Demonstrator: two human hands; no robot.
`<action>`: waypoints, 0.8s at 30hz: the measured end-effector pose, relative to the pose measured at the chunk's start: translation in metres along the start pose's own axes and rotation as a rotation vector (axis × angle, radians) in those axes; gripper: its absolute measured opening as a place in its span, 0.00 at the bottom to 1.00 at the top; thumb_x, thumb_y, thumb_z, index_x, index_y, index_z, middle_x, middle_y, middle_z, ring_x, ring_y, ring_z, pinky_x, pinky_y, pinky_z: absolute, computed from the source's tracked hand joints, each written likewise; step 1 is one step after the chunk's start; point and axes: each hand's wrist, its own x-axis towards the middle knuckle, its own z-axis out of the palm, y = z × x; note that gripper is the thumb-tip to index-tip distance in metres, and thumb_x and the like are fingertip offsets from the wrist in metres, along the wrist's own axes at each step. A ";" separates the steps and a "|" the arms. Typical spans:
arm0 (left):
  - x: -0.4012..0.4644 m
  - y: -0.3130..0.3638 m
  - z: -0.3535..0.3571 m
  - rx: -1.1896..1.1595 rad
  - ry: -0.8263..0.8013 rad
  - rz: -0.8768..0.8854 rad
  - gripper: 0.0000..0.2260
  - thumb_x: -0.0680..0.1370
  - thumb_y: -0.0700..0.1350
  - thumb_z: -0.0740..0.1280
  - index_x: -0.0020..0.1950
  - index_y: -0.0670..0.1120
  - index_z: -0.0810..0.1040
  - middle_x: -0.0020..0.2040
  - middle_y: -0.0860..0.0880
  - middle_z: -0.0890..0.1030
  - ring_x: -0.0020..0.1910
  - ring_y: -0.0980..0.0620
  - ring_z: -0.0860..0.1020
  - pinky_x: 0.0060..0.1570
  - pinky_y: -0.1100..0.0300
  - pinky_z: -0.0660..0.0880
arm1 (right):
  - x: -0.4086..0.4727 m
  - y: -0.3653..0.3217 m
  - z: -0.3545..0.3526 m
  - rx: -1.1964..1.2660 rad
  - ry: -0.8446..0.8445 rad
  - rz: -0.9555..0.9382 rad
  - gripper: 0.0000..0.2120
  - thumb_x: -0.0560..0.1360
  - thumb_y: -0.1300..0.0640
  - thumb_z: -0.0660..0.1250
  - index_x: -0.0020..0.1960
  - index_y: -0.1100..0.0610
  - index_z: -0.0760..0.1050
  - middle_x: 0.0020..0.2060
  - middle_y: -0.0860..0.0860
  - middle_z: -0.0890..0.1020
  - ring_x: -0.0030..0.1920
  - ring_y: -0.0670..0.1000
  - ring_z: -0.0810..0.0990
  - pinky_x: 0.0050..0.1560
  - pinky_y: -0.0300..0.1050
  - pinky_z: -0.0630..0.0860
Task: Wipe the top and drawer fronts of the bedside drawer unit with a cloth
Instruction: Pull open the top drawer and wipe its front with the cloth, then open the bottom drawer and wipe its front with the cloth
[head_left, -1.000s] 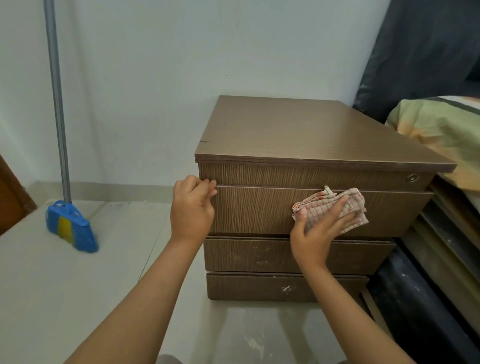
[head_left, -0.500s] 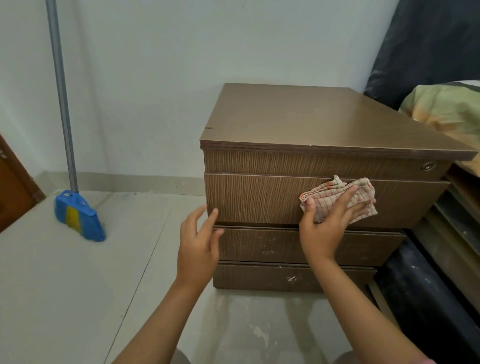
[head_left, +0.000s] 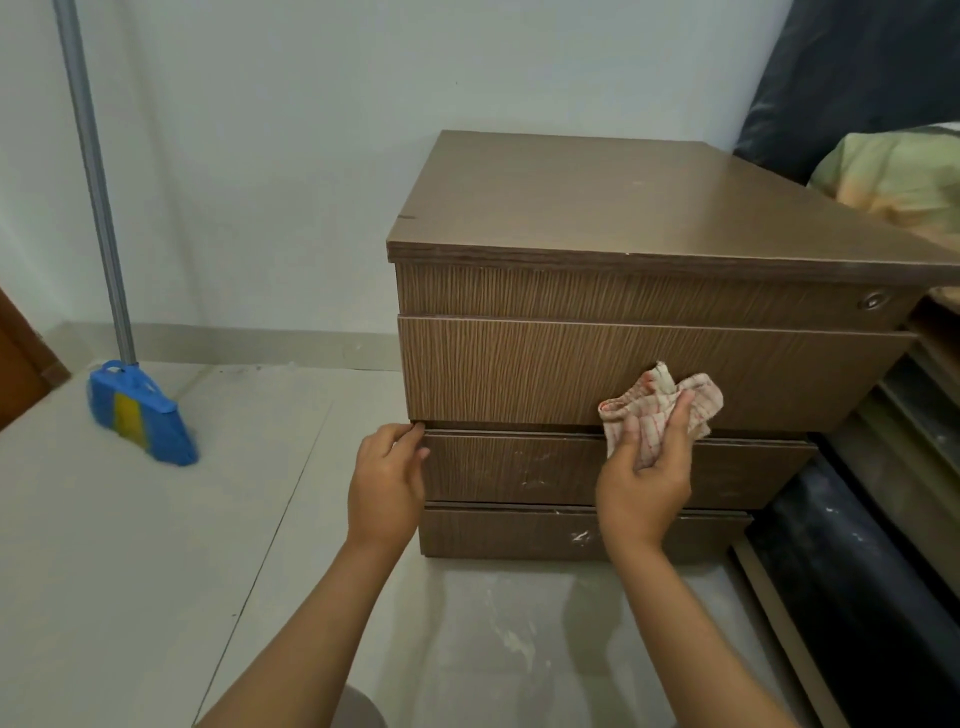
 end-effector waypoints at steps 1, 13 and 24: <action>0.001 -0.001 0.000 0.002 0.003 0.011 0.11 0.73 0.32 0.70 0.54 0.36 0.81 0.47 0.43 0.81 0.46 0.44 0.77 0.46 0.62 0.71 | -0.010 0.000 0.001 0.003 -0.001 0.035 0.27 0.78 0.58 0.63 0.75 0.54 0.59 0.66 0.48 0.69 0.68 0.46 0.66 0.66 0.40 0.65; -0.010 -0.002 -0.016 0.001 0.009 0.093 0.07 0.73 0.34 0.68 0.49 0.37 0.82 0.41 0.44 0.80 0.41 0.47 0.75 0.45 0.71 0.65 | -0.118 -0.038 0.060 0.018 -0.282 0.173 0.32 0.78 0.57 0.62 0.76 0.50 0.50 0.74 0.48 0.33 0.75 0.53 0.36 0.72 0.43 0.55; -0.014 -0.003 -0.021 0.026 -0.017 0.115 0.07 0.71 0.30 0.70 0.48 0.36 0.82 0.39 0.44 0.79 0.40 0.50 0.72 0.43 0.70 0.65 | -0.097 -0.047 0.066 -0.159 -0.229 0.365 0.35 0.77 0.53 0.62 0.77 0.54 0.45 0.70 0.56 0.25 0.72 0.57 0.28 0.72 0.54 0.45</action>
